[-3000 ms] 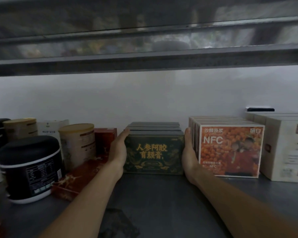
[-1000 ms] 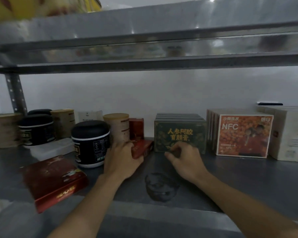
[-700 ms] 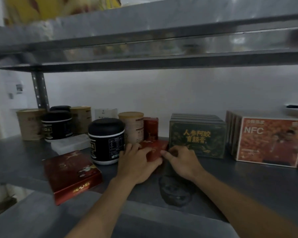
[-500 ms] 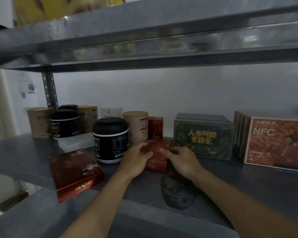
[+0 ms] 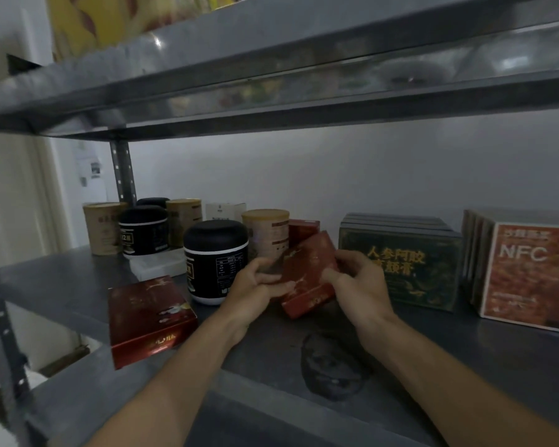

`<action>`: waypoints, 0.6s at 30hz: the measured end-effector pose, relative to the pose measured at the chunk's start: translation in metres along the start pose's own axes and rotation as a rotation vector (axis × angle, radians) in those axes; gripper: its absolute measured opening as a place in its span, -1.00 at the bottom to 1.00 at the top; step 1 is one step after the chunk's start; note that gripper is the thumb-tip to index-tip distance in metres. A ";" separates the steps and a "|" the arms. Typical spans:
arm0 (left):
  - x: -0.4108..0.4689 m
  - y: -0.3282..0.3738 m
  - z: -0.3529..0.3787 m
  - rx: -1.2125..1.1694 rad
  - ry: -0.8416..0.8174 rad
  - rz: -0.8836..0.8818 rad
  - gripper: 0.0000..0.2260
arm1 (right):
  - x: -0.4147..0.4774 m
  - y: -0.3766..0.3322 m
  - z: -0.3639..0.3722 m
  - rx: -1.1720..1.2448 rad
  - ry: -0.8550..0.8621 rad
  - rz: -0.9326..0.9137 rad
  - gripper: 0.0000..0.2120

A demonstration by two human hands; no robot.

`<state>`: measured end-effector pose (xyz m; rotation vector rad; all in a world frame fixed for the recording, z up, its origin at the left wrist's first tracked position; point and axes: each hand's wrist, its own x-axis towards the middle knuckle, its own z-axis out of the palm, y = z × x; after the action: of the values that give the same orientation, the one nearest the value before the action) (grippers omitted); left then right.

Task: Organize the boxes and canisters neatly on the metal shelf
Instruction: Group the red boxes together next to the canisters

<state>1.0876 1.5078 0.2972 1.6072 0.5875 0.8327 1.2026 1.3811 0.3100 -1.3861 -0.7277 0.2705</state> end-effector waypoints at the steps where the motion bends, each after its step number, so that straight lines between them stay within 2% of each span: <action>1: 0.002 0.000 0.000 0.021 -0.001 0.028 -0.48 | 0.001 -0.003 -0.003 0.020 0.042 -0.020 -0.60; 4: 0.007 -0.001 0.003 0.195 0.017 0.154 -0.54 | 0.004 -0.007 -0.014 0.047 0.139 -0.079 -0.62; 10: 0.030 -0.004 0.009 0.498 0.013 0.404 -0.59 | 0.008 -0.008 -0.027 0.090 0.224 -0.078 -0.47; 16: 0.057 0.004 0.014 0.800 0.093 0.787 -0.46 | 0.016 0.000 -0.035 0.101 0.287 -0.046 -0.55; 18: 0.069 0.004 0.014 0.866 0.146 0.831 -0.39 | 0.016 0.002 -0.036 0.091 0.290 -0.046 -0.58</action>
<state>1.1409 1.5503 0.3137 2.6815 0.3762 1.4234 1.2371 1.3618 0.3129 -1.2867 -0.4993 0.0625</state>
